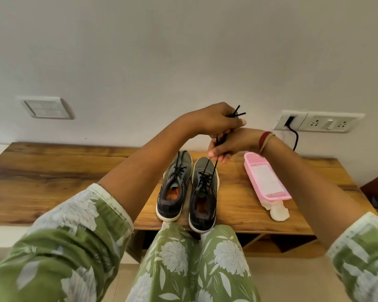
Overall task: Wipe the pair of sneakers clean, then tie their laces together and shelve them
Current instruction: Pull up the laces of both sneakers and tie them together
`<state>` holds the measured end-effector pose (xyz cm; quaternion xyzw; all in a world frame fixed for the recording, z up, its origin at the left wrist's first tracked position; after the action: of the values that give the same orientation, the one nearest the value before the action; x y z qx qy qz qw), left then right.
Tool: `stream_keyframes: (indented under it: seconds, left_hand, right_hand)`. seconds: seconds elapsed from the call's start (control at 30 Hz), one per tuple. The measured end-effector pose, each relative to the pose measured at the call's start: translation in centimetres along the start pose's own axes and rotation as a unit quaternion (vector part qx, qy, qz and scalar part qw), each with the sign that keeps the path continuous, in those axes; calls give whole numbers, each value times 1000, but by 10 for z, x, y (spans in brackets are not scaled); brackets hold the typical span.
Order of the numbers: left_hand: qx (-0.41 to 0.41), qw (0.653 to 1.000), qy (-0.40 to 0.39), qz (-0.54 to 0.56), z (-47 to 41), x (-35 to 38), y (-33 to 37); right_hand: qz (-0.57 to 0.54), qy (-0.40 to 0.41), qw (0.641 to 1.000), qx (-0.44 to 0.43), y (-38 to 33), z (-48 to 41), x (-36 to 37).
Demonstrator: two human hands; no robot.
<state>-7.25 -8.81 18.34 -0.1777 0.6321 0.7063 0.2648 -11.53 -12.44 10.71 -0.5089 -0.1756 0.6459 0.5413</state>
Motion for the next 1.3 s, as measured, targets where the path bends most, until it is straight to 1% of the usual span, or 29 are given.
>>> stream_keyframes:
  seconds: [0.17, 0.2, 0.27, 0.3, 0.33, 0.37, 0.4, 0.43, 0.47, 0.53, 0.57, 0.63, 0.7, 0.77, 0.83, 0.97, 1.07, 1.17, 1.23, 1.27, 1.3]
  left_hand:
    - [50, 996, 71, 34, 10, -21, 13]
    - [69, 992, 100, 29, 12, -26, 14]
    - [107, 976, 184, 42, 21, -35, 13]
    - [116, 964, 220, 89, 26, -39, 7]
    - [113, 951, 234, 168, 30, -41, -4]
    - [101, 935, 225, 253, 31, -39, -20]
    - [83, 925, 203, 311, 30, -33, -39]
    - [60, 926, 175, 329, 27, -24, -57]
    - [31, 940, 146, 307, 26, -13, -75]
    - [-3, 978, 86, 193, 27, 10, -97]
    - [-11, 989, 50, 139, 26, 22, -103]
    - [-20, 997, 3, 80, 22, 40, -104]
    - [-2, 999, 6, 53, 14, 43, -93]
    - [21, 999, 27, 35, 5, 38, -82]
    - [28, 998, 40, 47, 1, 30, -74]
    - [52, 996, 37, 59, 2, 16, -57]
    - [77, 992, 48, 84, 5, 4, -44]
    - [81, 990, 59, 96, 5, -3, -38]
    - [75, 990, 58, 107, 5, -2, -37]
    - [70, 989, 59, 116, 5, -2, -38]
    - [63, 988, 62, 125, 5, -1, -39]
  right_hand:
    - [-29, 26, 999, -24, -33, 27, -22]
    - [-25, 28, 999, -24, -36, 30, -25]
    - [-7, 31, 999, -21, -41, 35, -29]
    - [-7, 34, 999, -22, -44, 37, -30]
    - [-13, 38, 999, -25, -47, 40, -32]
    - [-21, 41, 999, -29, -50, 42, -33]
    - [-26, 44, 998, -33, -54, 44, -35]
    - [-27, 48, 998, -39, -58, 46, -36]
    - [-26, 51, 997, -44, -62, 48, -38]
    - [-18, 52, 997, -50, -69, 51, -40]
    - [-12, 50, 997, -49, -71, 52, -40]
    - [-1, 43, 998, -47, -74, 53, -39]
    - [1, 42, 998, -47, -76, 53, -37]
    - [1, 50, 997, -50, -76, 52, -37]
    - [1, 55, 997, -51, -74, 53, -38]
    - [19, 58, 997, -51, -74, 57, -43]
    - [28, 80, 994, -62, -77, 61, -49]
    - [43, 109, 990, -82, -82, 68, -54]
    - [8, 152, 982, -113, -84, 78, -61]
    - [-39, 195, 970, -141, -83, 85, -69]
    - [-104, 254, 945, -176, -79, 94, -78]
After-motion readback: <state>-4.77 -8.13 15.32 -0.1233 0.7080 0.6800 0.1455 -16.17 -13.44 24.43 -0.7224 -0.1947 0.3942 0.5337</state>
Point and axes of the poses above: each hand's wrist, its own z-axis away from the middle knuckle, its own x-axis out of the palm, y = z × x, the point moved 7 cm from there along -z, towards the middle knuckle, and after that the axes turned 3 degrees about -x, right-handed, at the moved point
